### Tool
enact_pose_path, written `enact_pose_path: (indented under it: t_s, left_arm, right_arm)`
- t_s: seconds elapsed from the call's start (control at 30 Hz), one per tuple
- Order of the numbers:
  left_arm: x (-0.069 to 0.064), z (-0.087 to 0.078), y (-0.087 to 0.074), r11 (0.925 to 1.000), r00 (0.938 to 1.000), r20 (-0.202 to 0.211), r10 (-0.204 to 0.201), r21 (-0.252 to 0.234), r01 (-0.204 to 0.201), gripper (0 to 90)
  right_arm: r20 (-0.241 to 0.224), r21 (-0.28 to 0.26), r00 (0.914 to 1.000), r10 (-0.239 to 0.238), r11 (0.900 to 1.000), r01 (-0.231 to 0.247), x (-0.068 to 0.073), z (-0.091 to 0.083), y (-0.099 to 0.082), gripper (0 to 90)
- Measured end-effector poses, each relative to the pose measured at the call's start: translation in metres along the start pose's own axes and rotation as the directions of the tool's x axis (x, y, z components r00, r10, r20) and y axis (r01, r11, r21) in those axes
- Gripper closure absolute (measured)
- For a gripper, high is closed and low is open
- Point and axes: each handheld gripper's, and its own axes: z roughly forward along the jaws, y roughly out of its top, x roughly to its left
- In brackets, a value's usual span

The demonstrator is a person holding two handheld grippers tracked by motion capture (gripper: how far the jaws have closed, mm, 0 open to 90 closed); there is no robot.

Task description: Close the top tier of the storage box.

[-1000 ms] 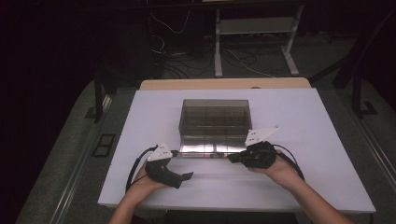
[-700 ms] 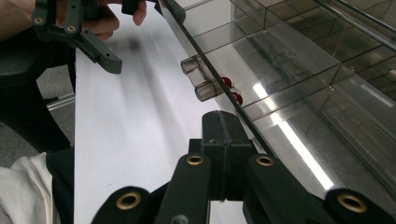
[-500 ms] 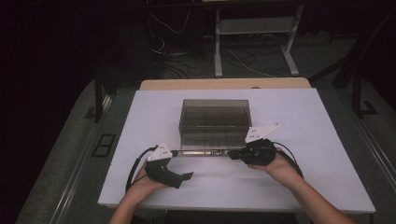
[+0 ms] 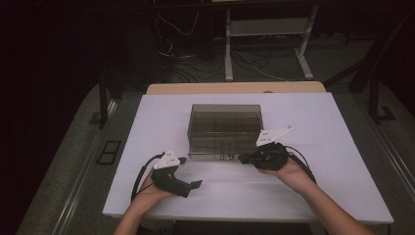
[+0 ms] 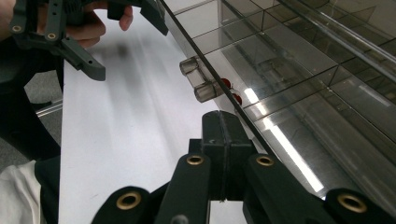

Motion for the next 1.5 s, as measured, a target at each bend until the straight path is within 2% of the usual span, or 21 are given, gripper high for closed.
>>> enact_pose_path:
  t_s: [0.87,1.5]
  left_arm:
    - [0.000,0.000,0.000,0.9999,0.9997,-0.023,-0.008,-0.010,0.008,0.0]
    - [0.000,0.002,0.000,1.0000,0.9997,-0.023,-0.005,0.002,0.005,0.0]
  right_arm:
    - [0.024,-0.008,0.9997,0.010,0.9999,-0.010,-0.012,0.008,0.008,88.8]
    - [0.045,-0.018,0.9987,0.022,0.9996,-0.021,-0.023,0.013,0.017,88.8]
